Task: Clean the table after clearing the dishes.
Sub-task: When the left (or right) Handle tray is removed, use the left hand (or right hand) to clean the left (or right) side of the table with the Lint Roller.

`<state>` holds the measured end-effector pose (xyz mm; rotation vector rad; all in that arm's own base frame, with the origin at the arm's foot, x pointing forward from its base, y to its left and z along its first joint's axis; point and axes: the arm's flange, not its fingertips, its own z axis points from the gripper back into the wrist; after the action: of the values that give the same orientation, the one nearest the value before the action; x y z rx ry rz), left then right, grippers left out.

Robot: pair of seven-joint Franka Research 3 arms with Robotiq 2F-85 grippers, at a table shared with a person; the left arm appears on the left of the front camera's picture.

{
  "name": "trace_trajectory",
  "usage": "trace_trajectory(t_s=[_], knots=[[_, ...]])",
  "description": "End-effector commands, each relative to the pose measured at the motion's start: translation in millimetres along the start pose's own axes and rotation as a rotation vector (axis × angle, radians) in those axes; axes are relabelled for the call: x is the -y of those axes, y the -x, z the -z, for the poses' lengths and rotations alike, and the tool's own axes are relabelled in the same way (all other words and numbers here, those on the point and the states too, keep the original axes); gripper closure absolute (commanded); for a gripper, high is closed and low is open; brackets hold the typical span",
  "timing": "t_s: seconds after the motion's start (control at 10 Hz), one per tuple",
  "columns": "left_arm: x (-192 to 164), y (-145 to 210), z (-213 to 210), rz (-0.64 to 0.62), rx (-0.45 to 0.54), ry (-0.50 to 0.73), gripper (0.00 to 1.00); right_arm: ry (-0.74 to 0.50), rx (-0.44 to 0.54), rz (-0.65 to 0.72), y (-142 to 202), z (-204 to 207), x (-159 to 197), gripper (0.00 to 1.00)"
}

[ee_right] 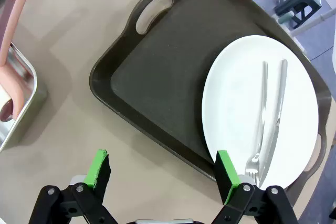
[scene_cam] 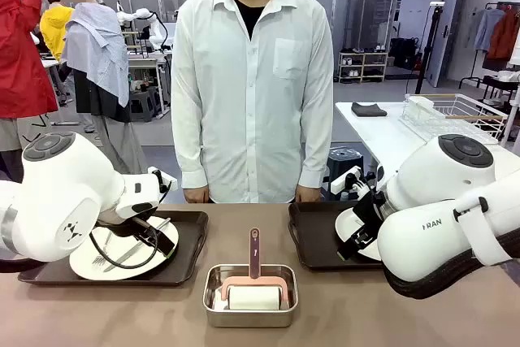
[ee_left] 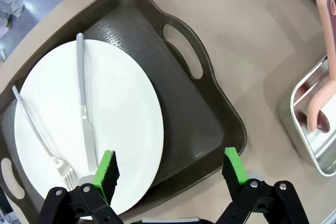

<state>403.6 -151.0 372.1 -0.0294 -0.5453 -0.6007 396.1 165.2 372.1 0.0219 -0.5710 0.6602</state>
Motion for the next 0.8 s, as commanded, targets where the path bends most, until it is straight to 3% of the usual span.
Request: trace_trajectory(t_s=[0.0,0.7], knots=[[0.2,-0.1,0.0,0.000,0.000,0.000,0.00,0.000,0.000,0.000,0.0,0.0,0.0,0.00],[0.2,-0.1,0.0,0.000,0.000,0.000,0.00,0.000,0.000,0.000,0.0,0.0,0.0,0.00]])
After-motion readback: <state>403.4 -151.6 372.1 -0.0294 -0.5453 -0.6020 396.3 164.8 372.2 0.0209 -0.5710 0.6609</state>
